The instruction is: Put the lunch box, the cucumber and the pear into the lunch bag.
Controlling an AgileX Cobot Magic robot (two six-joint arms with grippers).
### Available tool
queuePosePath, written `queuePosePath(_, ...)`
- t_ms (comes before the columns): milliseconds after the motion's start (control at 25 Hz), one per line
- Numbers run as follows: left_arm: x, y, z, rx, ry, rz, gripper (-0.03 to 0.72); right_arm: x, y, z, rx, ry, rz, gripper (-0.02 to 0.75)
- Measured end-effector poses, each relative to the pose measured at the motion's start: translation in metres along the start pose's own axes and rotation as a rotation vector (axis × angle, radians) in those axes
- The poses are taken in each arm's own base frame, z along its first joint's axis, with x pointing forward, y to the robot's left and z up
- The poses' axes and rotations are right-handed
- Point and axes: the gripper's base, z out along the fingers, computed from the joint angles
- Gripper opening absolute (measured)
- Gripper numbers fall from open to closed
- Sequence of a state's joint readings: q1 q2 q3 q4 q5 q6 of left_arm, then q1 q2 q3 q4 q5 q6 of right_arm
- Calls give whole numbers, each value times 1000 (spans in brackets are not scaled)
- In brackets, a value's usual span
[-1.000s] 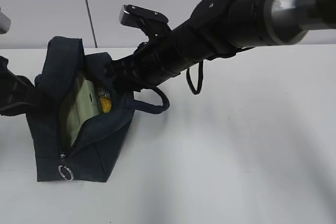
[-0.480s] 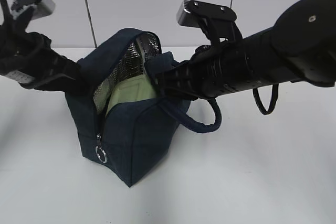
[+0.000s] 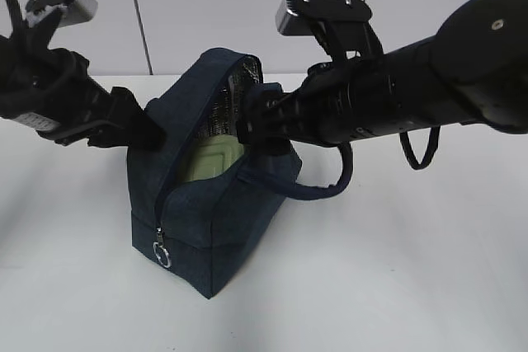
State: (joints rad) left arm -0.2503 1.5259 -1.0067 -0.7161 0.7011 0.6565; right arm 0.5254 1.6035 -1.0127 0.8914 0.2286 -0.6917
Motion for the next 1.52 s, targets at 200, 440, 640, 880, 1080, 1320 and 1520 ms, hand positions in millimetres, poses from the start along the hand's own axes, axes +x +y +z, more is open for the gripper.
queuePosePath(200,15,-6,-25,-83,-128,40,450,-9,4,-15,-4,-52,-54,553)
queuePosePath(440,40,-11,-46,-155,-231,81,449,-18,12,-48,18,-169,-126,545)
queuePosePath(640,48,-12,-55,-190,-287,84,442,-2,29,-65,-4,-192,-218,545)
queuePosePath(880,57,-11,-52,-195,-275,76,433,32,40,-67,-21,-151,-256,538)
queuePosePath(1080,58,-11,-52,-196,-276,76,428,45,35,-72,-6,-145,-193,536)
queuePosePath(1320,59,-12,-52,-192,-274,71,400,45,34,-75,3,-158,-173,536)
queuePosePath(1520,59,-12,-52,-189,-276,66,368,45,34,-75,4,-160,-173,536)
